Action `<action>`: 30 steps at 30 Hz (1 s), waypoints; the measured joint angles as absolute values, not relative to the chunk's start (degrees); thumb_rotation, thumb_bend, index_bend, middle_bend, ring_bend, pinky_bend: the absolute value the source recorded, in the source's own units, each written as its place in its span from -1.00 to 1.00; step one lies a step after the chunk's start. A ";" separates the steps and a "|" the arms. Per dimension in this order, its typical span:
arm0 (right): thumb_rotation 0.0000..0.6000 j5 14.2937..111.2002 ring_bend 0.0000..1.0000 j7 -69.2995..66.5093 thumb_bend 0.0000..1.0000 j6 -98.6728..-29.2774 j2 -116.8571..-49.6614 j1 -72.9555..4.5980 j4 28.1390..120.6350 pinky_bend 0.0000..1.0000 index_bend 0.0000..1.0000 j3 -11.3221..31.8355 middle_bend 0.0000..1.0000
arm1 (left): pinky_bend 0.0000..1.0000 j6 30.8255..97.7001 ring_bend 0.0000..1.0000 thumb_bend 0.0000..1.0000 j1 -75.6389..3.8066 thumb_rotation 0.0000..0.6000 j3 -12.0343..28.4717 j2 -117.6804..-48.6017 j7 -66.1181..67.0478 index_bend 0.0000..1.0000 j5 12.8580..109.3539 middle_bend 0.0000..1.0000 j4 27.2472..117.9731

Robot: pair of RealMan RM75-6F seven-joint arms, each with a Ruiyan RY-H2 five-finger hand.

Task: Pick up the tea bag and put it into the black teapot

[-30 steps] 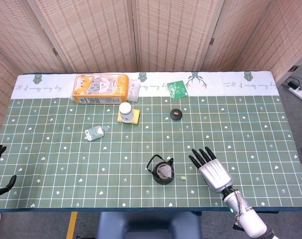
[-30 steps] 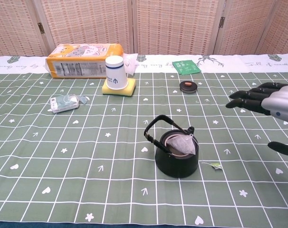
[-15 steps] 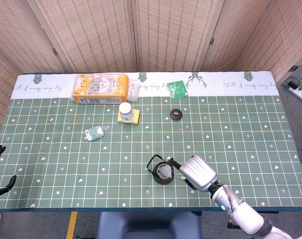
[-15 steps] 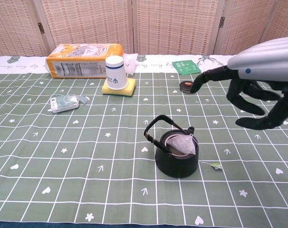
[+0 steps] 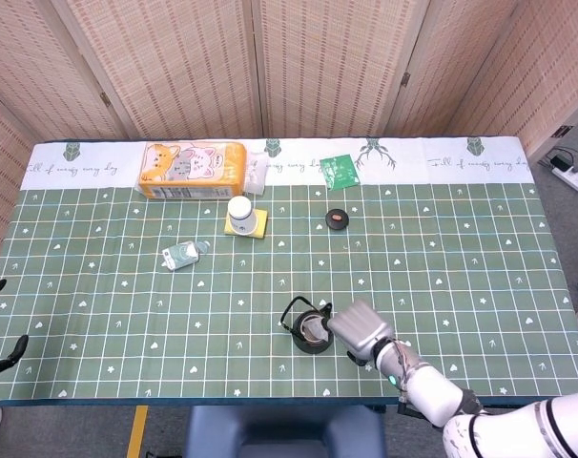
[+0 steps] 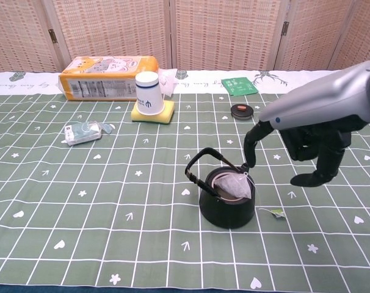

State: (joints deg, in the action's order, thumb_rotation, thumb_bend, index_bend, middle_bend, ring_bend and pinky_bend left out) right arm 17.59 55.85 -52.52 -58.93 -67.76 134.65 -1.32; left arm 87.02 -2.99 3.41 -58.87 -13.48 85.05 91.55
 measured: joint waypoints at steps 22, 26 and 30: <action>1.00 12.55 1.00 54.37 -0.14 -56.43 -68.70 -74.75 128.49 0.72 -0.55 -6.57 1.00 | -1.00 87.40 -1.00 -0.31 -2.83 1.00 3.24 -58.43 -15.01 -1.00 85.79 -1.00 91.26; 1.00 12.65 1.00 53.69 -0.14 -55.61 -69.89 -75.12 126.86 0.72 -0.55 -6.98 1.00 | -1.00 87.44 -1.00 -0.31 -2.80 1.00 3.20 -58.35 -15.17 -1.00 85.87 -1.00 91.30; 1.00 12.69 1.00 53.11 -0.14 -54.74 -71.40 -75.62 125.03 0.72 -0.55 -7.30 1.00 | -1.00 87.49 -1.00 -0.31 -2.76 1.00 3.15 -58.19 -15.50 -1.00 86.00 -1.00 91.34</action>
State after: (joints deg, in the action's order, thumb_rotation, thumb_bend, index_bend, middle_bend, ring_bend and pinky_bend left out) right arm 12.69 53.11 -54.74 -71.40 -75.62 125.03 -7.30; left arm 87.49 -2.76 3.15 -58.19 -15.50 86.00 91.34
